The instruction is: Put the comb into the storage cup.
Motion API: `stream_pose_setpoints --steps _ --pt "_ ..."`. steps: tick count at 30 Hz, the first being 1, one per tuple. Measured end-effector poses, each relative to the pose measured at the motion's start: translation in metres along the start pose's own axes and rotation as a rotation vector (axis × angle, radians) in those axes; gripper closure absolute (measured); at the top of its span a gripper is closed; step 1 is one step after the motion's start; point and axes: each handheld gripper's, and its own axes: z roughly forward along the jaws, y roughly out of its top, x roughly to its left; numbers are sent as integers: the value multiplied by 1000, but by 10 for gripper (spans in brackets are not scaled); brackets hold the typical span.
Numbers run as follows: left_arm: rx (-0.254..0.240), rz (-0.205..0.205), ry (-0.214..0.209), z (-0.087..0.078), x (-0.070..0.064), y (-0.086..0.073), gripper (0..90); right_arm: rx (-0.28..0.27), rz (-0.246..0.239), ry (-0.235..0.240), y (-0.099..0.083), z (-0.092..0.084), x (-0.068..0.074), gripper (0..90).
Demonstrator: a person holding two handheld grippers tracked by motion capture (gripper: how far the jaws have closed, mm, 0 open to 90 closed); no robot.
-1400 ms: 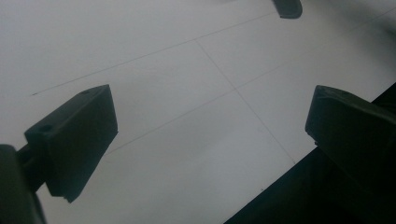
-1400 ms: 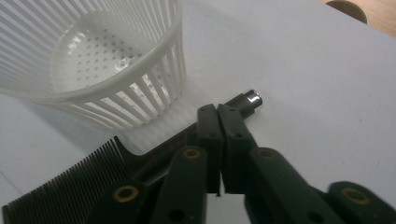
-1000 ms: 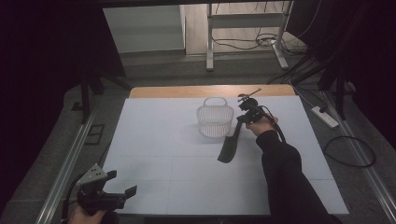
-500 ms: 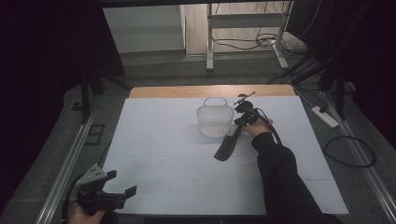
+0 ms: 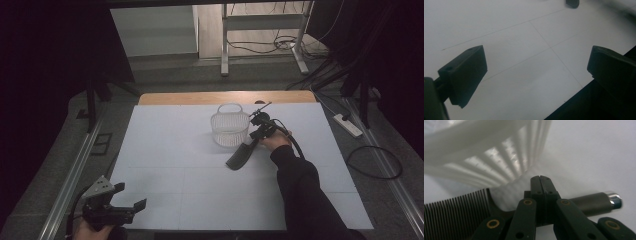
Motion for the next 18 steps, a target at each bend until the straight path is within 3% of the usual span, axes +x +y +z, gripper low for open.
stream_pose_setpoints --steps 8,18 --pt "2 1 2 0 0 0 33 21 -46 21 -8 -4 12 891" --pt "4 2 4 0 0 0 34 44 -67 33 -22 -12 19 891"
